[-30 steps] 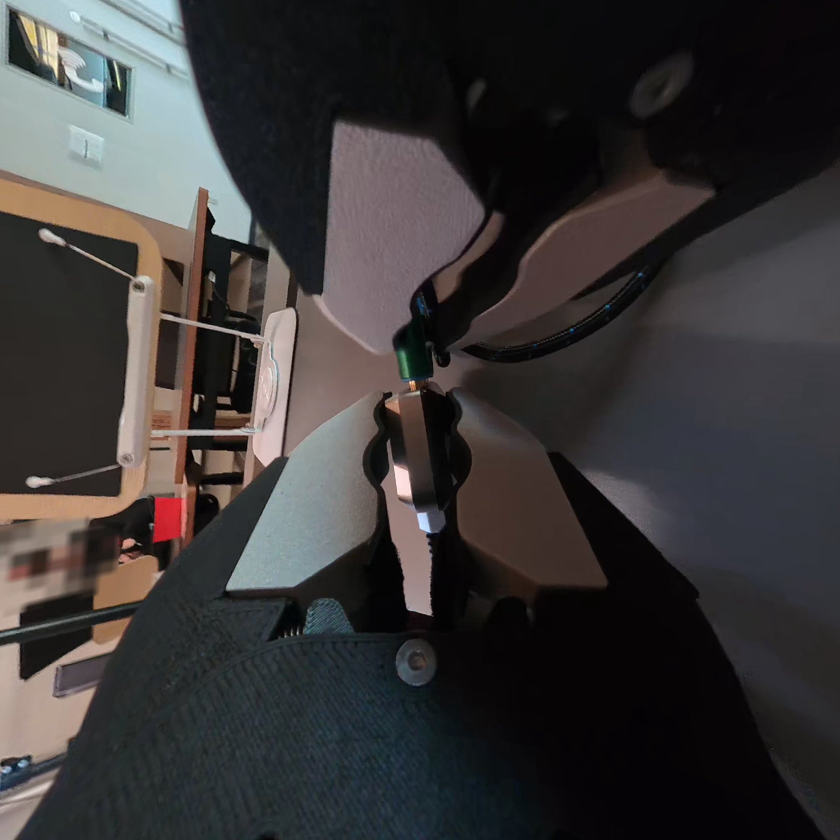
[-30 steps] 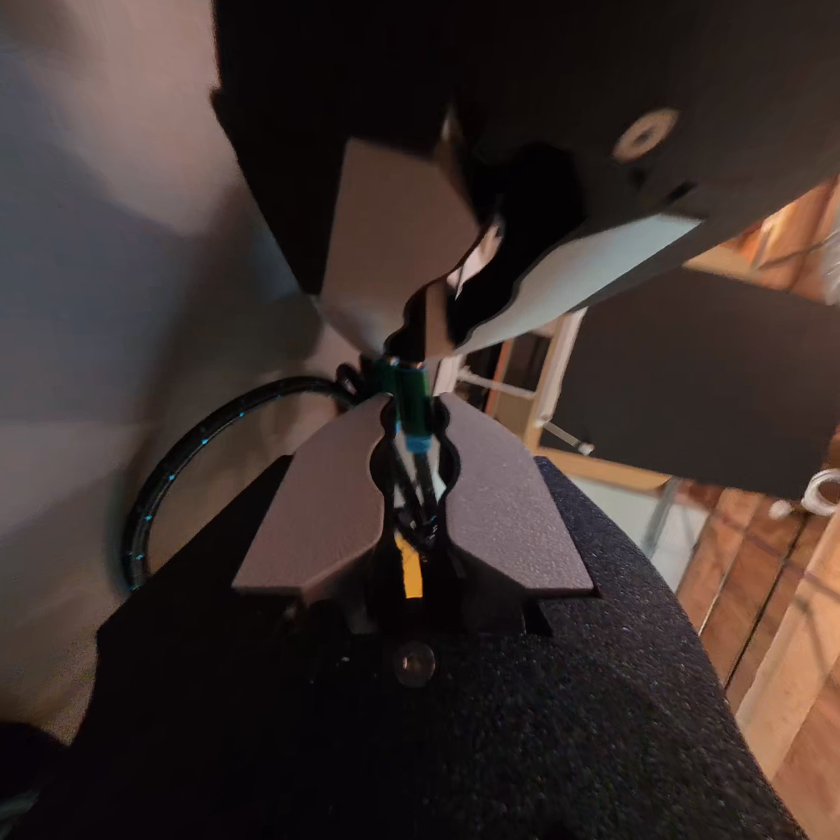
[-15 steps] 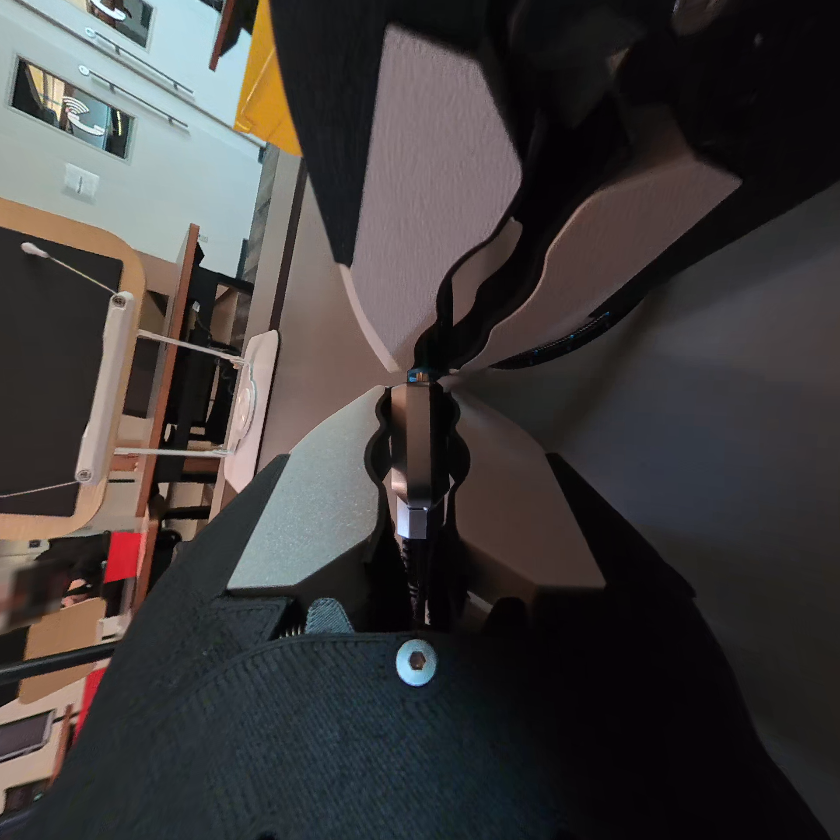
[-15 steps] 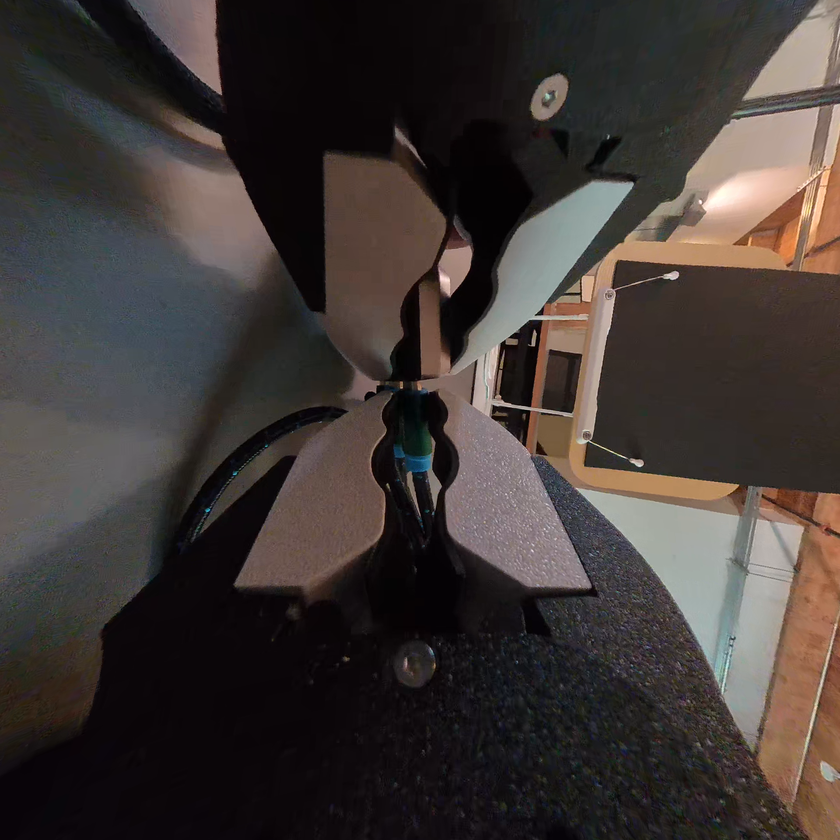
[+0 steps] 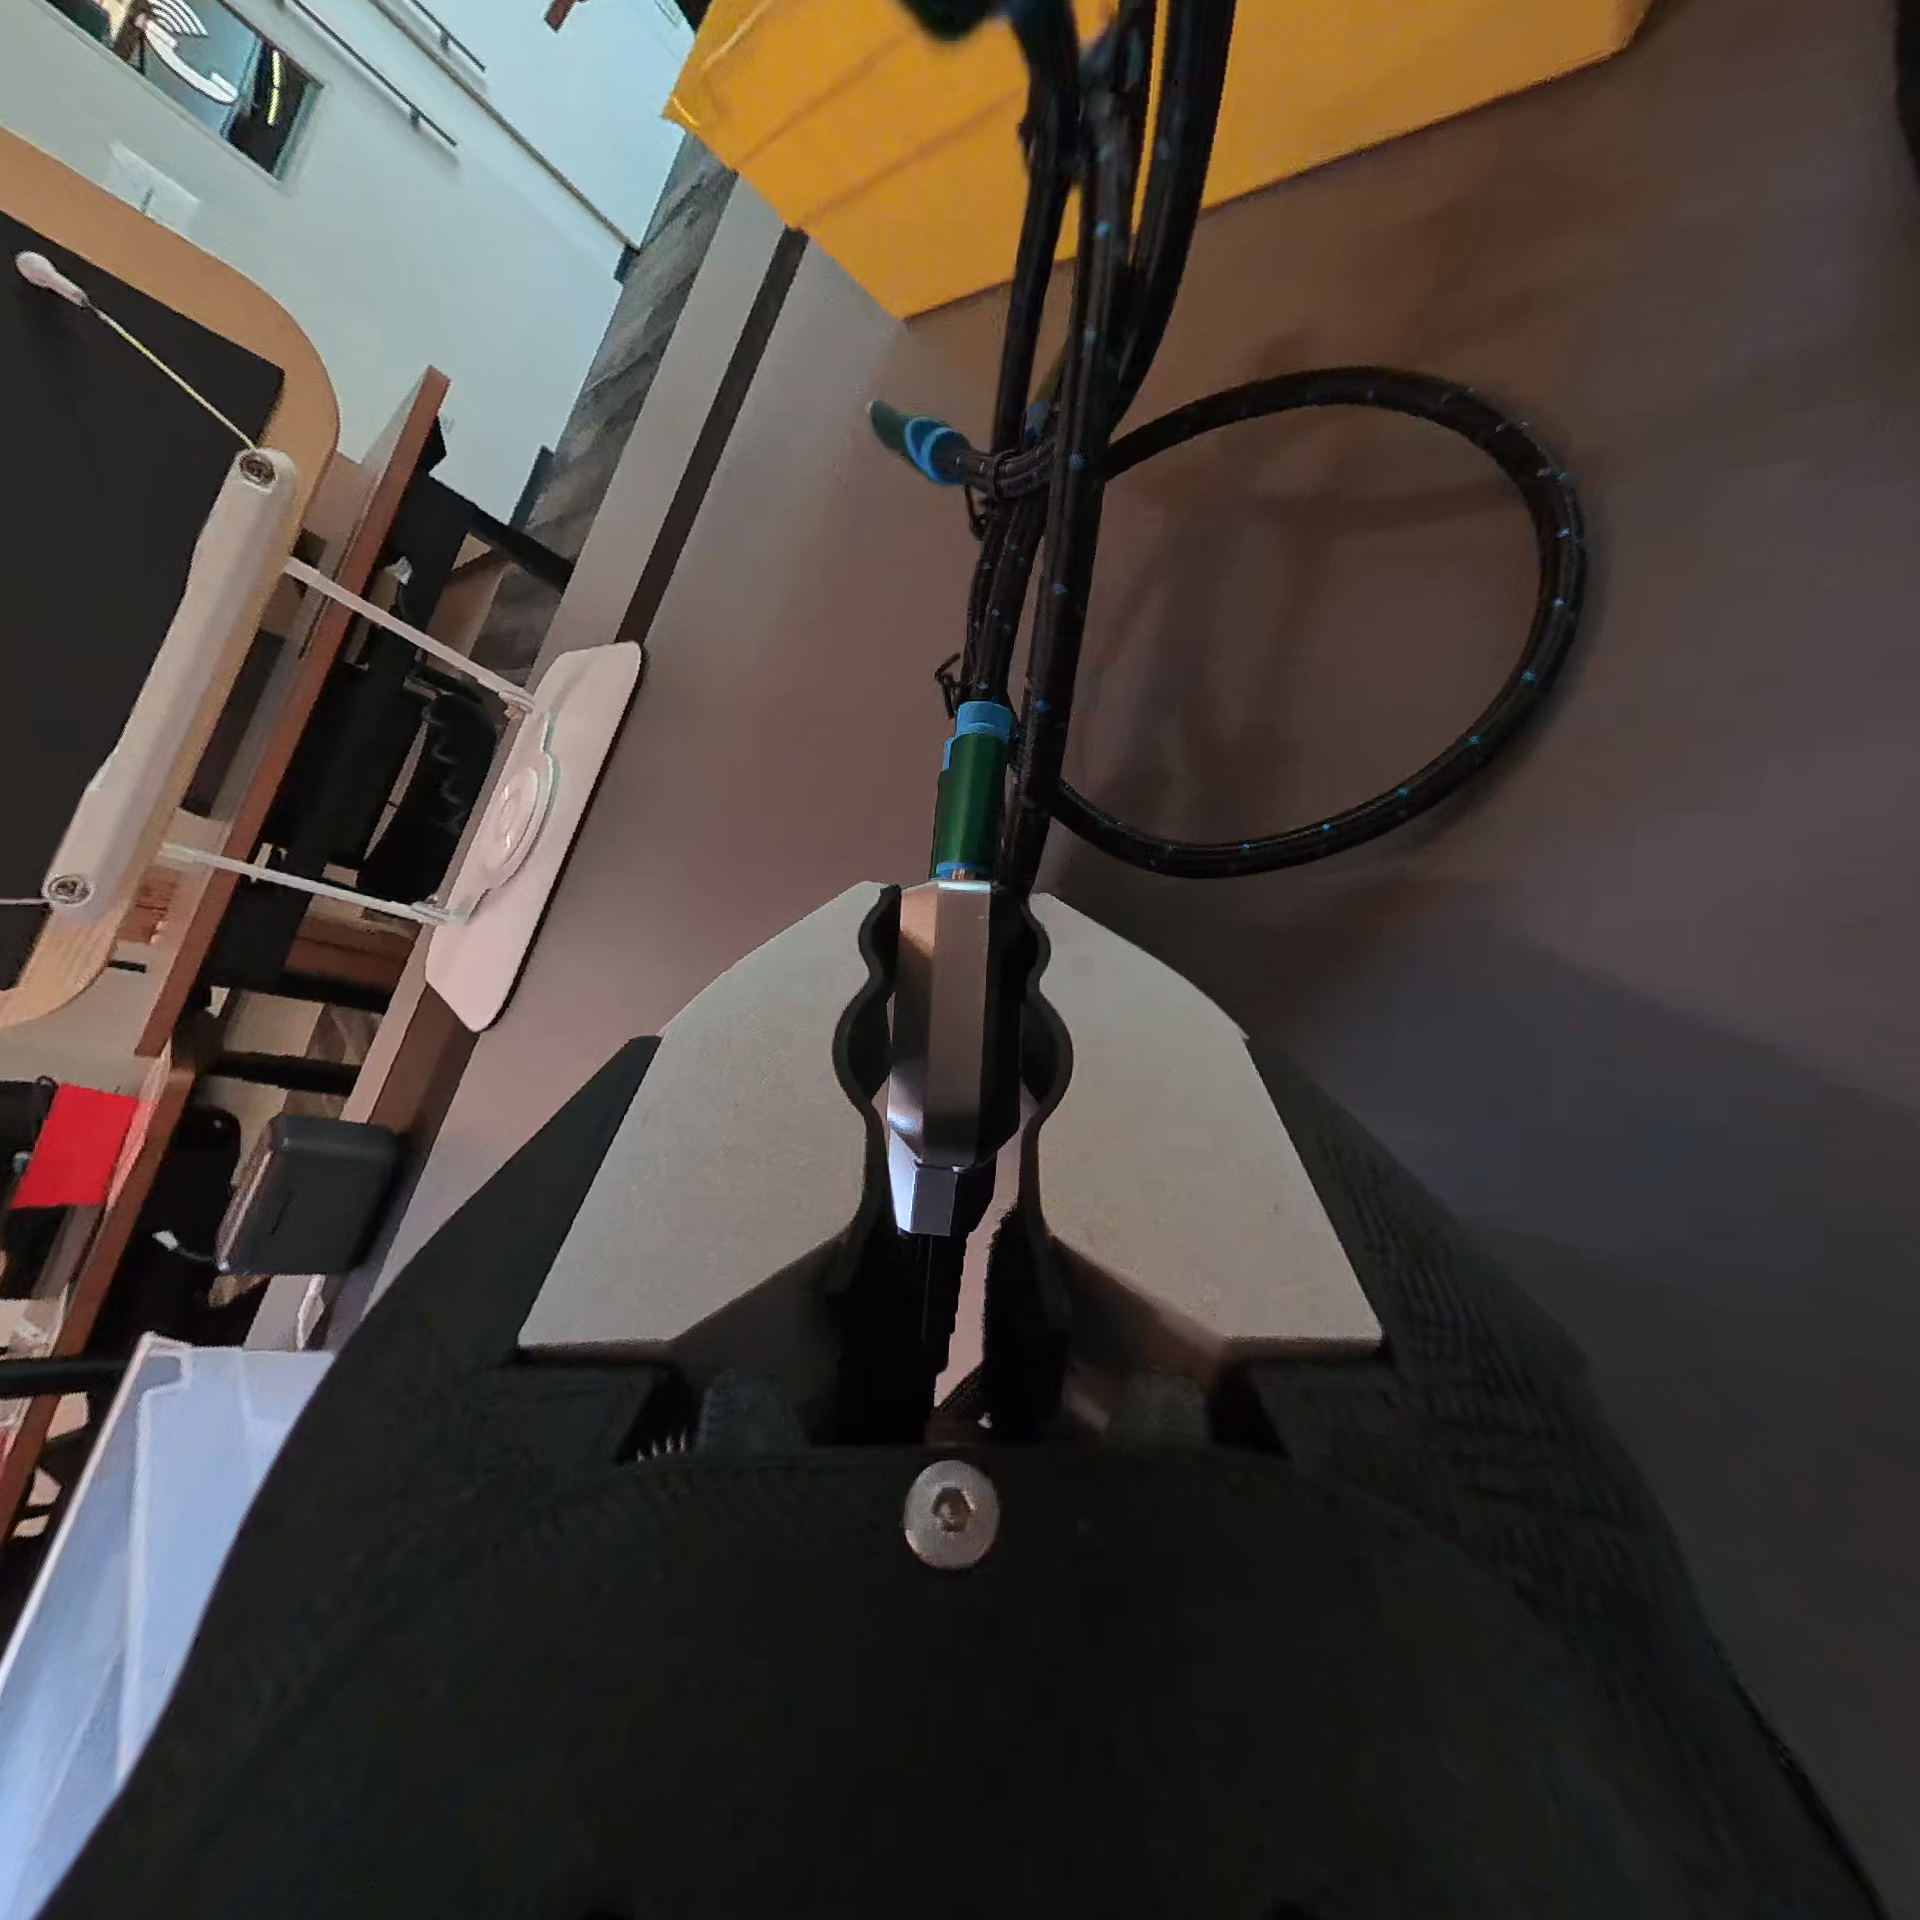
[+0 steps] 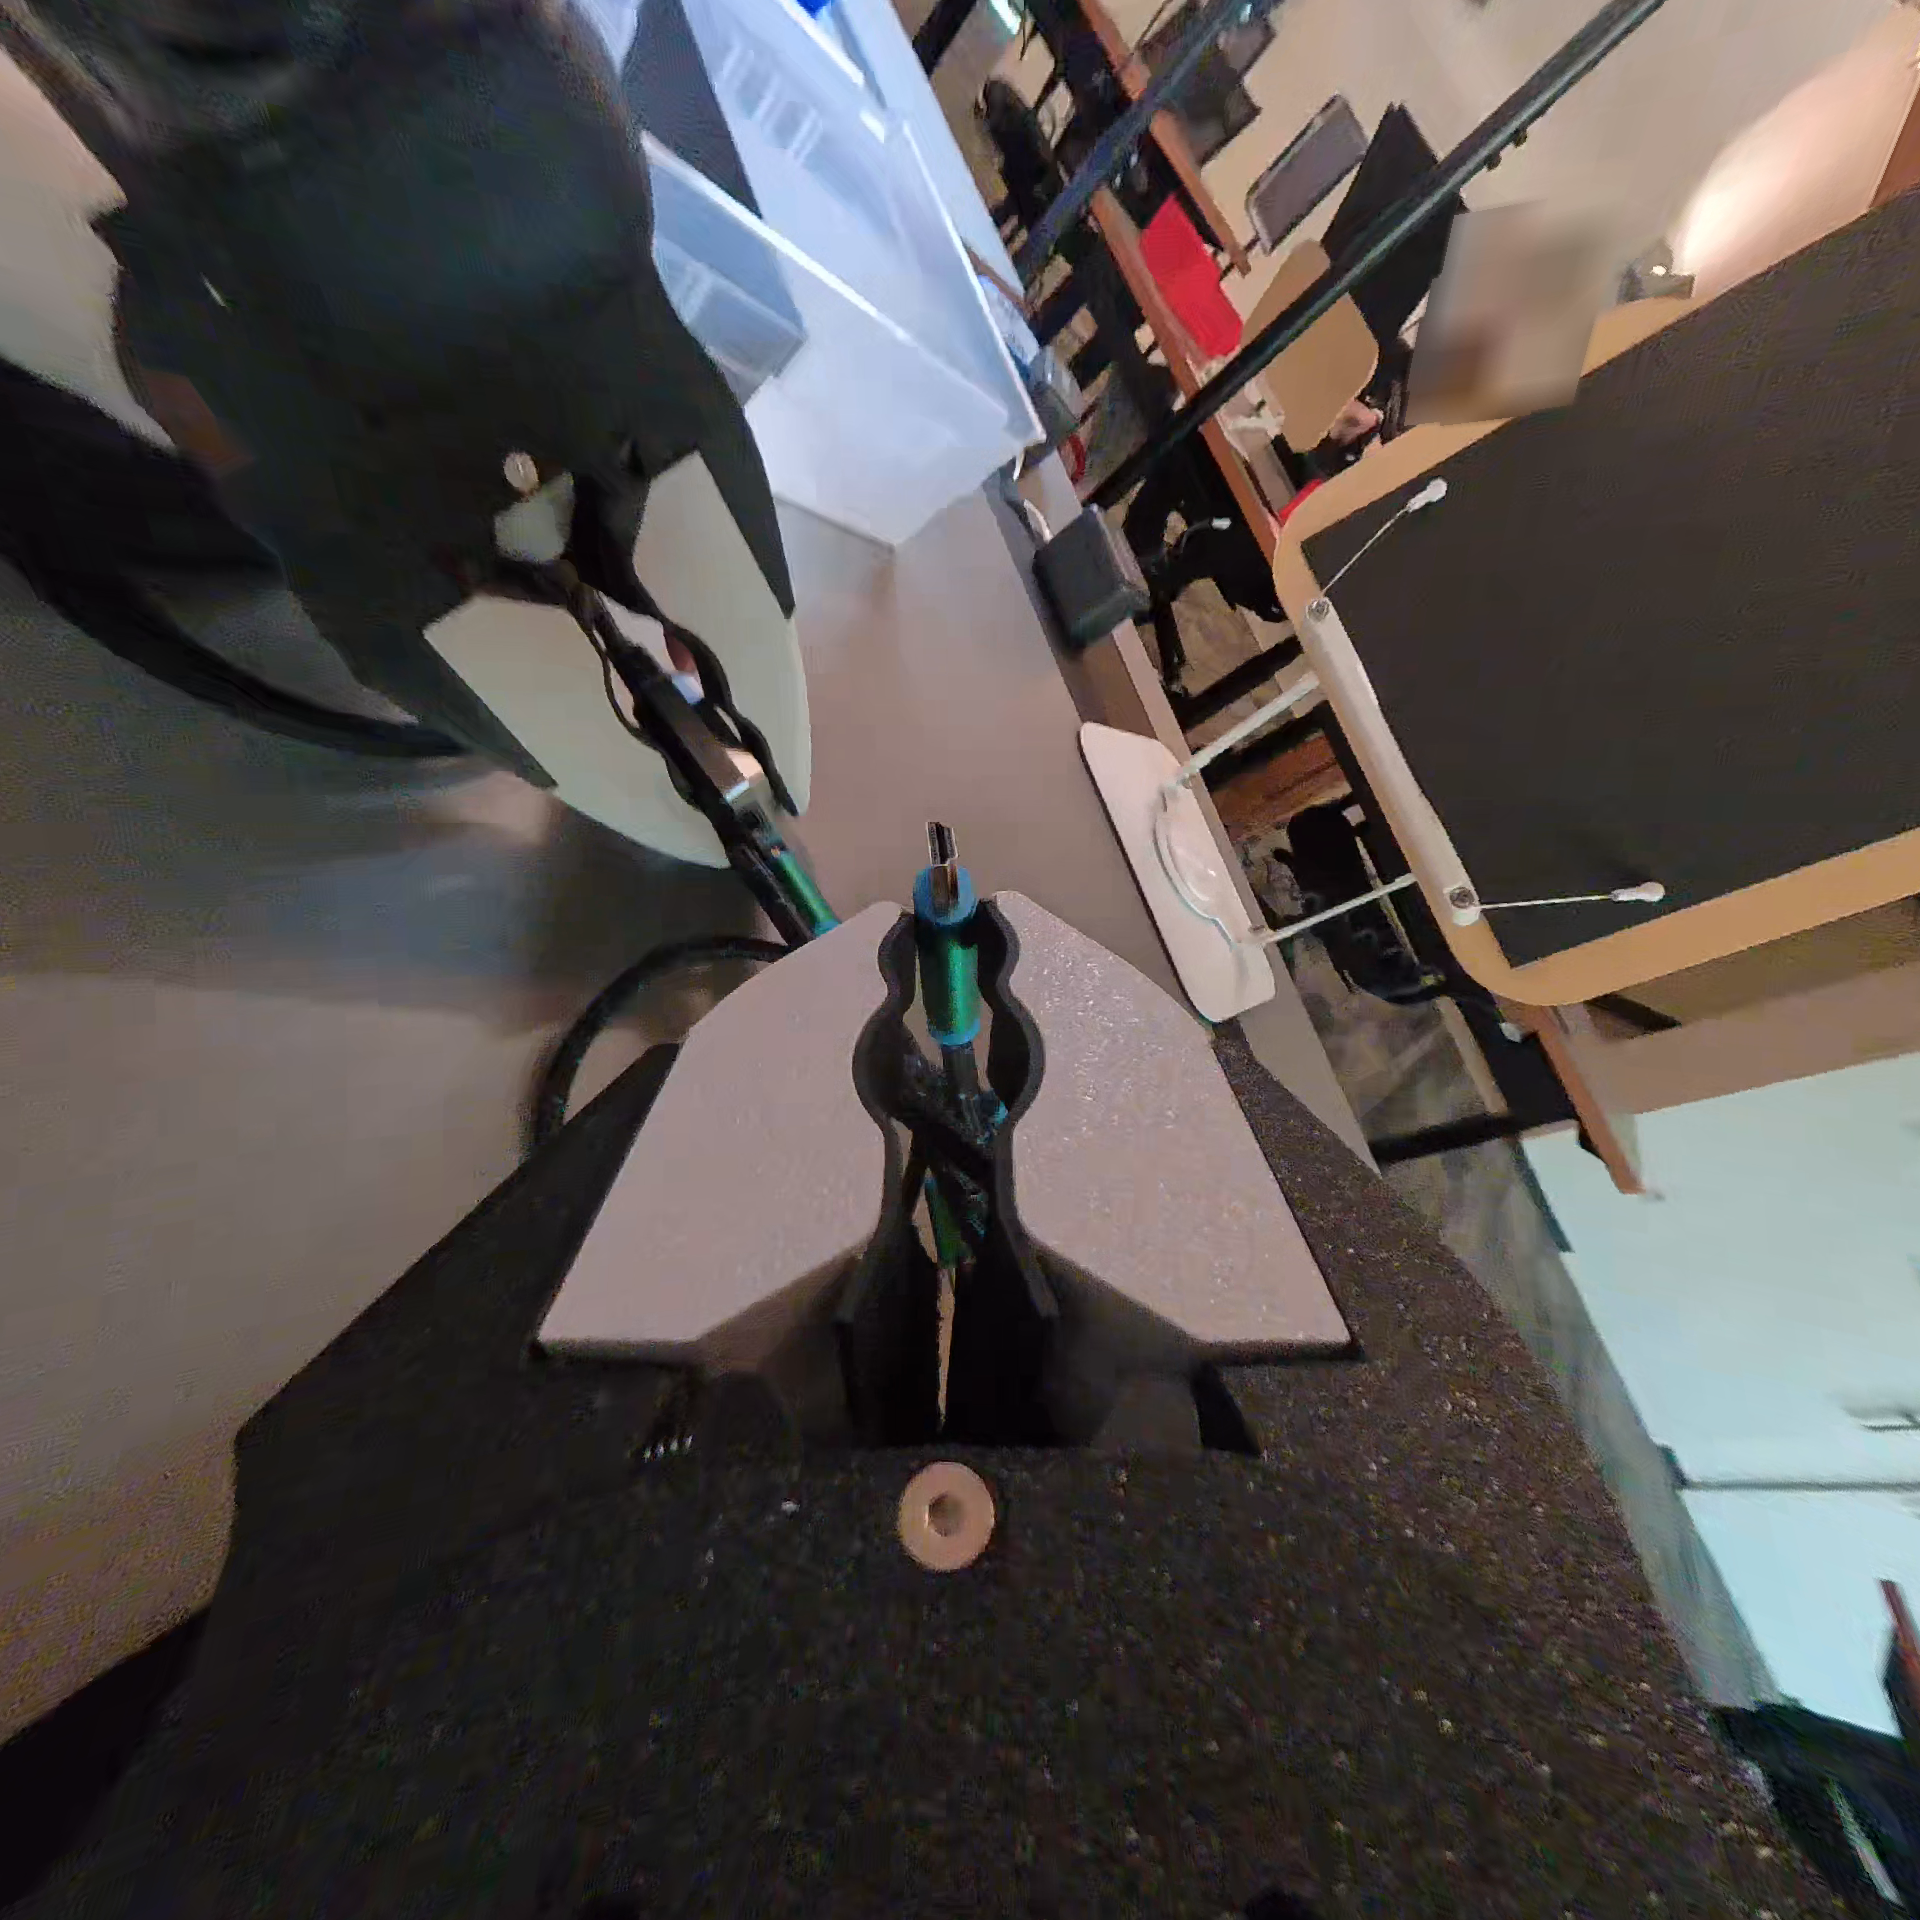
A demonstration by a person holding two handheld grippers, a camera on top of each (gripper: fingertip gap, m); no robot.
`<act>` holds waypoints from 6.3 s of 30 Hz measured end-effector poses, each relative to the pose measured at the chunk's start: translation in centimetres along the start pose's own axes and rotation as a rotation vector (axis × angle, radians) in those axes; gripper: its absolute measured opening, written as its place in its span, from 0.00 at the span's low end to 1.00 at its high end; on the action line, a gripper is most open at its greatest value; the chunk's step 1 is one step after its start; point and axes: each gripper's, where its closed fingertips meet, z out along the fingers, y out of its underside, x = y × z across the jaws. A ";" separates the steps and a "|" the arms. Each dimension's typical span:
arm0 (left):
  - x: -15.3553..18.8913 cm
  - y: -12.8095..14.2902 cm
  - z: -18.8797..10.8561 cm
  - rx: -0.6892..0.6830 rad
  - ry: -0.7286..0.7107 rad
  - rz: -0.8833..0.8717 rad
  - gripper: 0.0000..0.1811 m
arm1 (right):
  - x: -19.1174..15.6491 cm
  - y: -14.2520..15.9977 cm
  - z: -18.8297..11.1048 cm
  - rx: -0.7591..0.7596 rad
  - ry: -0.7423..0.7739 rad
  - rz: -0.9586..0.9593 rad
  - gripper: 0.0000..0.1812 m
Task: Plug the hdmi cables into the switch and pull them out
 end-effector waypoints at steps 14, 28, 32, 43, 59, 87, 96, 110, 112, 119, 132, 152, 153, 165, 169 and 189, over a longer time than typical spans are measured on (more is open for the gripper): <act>-1.0 -0.3 -0.3 0.057 -0.010 -0.171 0.11 | -2.2 0.0 -2.4 -0.145 -0.024 -0.430 0.06; -0.3 -2.9 -1.3 0.208 -0.001 -0.071 0.11 | 2.8 1.1 -4.4 -0.299 0.025 -0.514 0.07; -1.0 -2.7 -1.7 0.218 -0.046 -0.079 0.11 | 1.3 1.0 -2.8 -0.288 -0.081 -0.526 0.07; -2.2 -4.5 -4.1 0.368 -0.232 0.143 0.11 | 6.8 4.1 -7.0 -0.348 -0.274 -0.078 0.06; -3.8 -5.8 -6.5 0.638 -0.108 -0.154 0.11 | 8.6 3.2 -9.5 0.085 -0.260 0.550 0.06; -6.2 -3.0 -5.1 0.525 -0.087 -0.416 0.11 | 6.7 3.0 -5.7 0.195 -0.112 0.835 0.17; -7.7 -2.3 -5.4 0.586 -0.058 -0.632 0.11 | 2.3 2.6 -2.1 0.210 0.167 0.687 0.20; -8.2 -1.7 -4.4 0.573 0.013 -0.908 0.12 | -2.8 -1.0 8.0 -0.045 0.287 -0.163 0.22; -8.0 -2.0 -4.4 0.573 0.026 -0.900 0.11 | -2.4 0.5 9.4 -0.173 0.308 -0.215 0.16; -7.4 -1.3 -3.7 0.402 -0.120 -0.585 0.11 | -2.0 -1.9 7.1 -0.007 0.129 -0.006 0.06; -6.4 -1.4 -3.2 0.185 -0.343 -0.077 0.11 | 5.4 -4.7 1.2 0.305 0.139 0.569 0.07; -6.5 -6.1 -10.2 0.867 -0.013 -0.386 0.11 | 11.8 9.7 -2.5 -0.114 0.381 0.780 0.04; -6.8 -5.6 -9.3 0.814 -0.053 -0.384 0.11 | 11.4 8.6 -1.9 -0.062 0.318 0.802 0.04; -9.0 -3.2 -8.2 0.736 -0.120 -0.586 0.10 | 19.2 1.6 -10.6 0.351 0.568 0.758 0.04; -8.7 -2.9 -7.5 0.688 -0.125 -0.574 0.10 | 21.7 2.1 -15.6 0.282 0.781 0.641 0.03; -8.1 -2.3 -6.1 0.612 -0.109 -0.570 0.11 | 19.0 16.1 -14.1 -0.202 0.911 0.729 0.25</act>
